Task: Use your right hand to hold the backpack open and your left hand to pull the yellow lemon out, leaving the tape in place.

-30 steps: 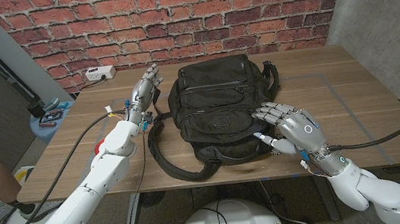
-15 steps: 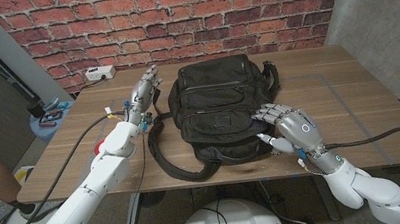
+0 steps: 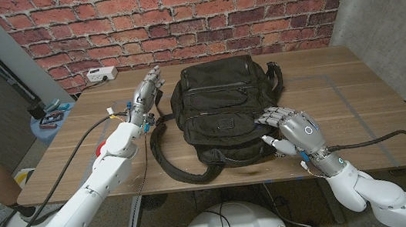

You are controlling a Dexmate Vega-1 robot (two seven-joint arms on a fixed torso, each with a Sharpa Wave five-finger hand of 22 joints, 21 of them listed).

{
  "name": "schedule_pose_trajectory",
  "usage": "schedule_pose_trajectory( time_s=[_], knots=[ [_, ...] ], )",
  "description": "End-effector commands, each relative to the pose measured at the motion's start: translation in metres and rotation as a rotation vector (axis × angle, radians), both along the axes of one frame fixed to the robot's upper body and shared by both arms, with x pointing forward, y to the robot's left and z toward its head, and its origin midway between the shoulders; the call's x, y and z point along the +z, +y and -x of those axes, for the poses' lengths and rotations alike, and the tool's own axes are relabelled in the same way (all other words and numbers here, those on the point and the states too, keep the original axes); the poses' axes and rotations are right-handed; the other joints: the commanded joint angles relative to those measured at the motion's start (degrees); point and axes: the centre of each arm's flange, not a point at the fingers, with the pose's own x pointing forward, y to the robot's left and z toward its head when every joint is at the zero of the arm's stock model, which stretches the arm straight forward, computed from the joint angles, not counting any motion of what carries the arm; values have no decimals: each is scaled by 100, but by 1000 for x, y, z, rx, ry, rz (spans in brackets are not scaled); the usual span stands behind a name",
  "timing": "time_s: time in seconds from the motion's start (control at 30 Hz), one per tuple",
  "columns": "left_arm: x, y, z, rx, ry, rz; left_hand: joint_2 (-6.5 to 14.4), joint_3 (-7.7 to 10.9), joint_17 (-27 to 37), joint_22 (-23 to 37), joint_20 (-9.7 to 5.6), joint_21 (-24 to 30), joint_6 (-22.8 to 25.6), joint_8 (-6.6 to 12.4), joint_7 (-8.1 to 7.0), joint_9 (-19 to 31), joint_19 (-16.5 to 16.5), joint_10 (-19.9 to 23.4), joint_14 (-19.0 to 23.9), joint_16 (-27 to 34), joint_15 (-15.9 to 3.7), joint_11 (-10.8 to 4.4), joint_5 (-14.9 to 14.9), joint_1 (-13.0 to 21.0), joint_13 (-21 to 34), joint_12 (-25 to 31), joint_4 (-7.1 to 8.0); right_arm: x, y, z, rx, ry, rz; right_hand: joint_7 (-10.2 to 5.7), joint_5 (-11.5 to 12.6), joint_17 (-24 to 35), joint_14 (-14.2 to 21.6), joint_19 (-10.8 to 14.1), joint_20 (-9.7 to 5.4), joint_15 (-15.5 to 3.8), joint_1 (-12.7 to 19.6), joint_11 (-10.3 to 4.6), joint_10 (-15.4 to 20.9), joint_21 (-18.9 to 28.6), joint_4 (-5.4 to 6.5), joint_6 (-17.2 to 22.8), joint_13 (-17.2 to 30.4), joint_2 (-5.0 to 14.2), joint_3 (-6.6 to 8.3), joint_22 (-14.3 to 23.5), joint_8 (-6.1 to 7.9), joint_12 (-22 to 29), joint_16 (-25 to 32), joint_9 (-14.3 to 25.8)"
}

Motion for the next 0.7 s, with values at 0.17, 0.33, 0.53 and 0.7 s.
schedule_pose_trajectory(
  time_s=[0.17, 0.33, 0.53, 0.7],
  knots=[
    [-5, 5, -2, 5, 11, 22, -4, 13, 34, 31, -3, -35, 53, 48, 16, 15, 32, 44, 45, 60, 3, 37, 34, 55, 22, 26, 5, 10, 6, -5, 29, -8, 12, -58, 3, 20, 241, 80, -420, -948, 226, -36, 367, -10, -80, 326, 7, 21, 27, 8, 103, 138, 68, 22],
    [-8, 8, -3, 10, 13, 30, -4, 14, 36, 31, -5, -44, 66, 47, 15, 15, 39, 56, 47, 60, 3, 45, 33, 54, 22, 28, 13, 16, 8, -7, 39, -10, 16, -60, 0, 25, 332, 109, -450, -958, 300, -88, 511, -4, -88, 448, 0, 36, 36, 9, 132, 181, 84, 20],
    [-10, 11, -2, 14, 16, 42, -5, 15, 36, 32, -3, -53, 80, 47, 18, 16, 43, 58, 48, 60, 4, 45, 33, 55, 22, 27, 20, 23, 9, -5, 46, -15, 29, -80, -3, 30, 441, 134, -476, -962, 370, -98, 692, 0, -86, 640, -1, 48, 45, 10, 190, 242, 92, 24],
    [-12, 12, -2, 13, 23, 46, -2, 19, 37, 32, -3, -61, 81, 43, 16, 16, 45, 63, 47, 59, 3, 47, 34, 58, 22, 27, 25, 28, 10, -4, 56, -13, 28, -106, -8, 54, 534, 150, -495, -983, 478, -139, 848, 0, -97, 800, 17, 81, 49, 12, 244, 304, 119, 36]
  ],
)
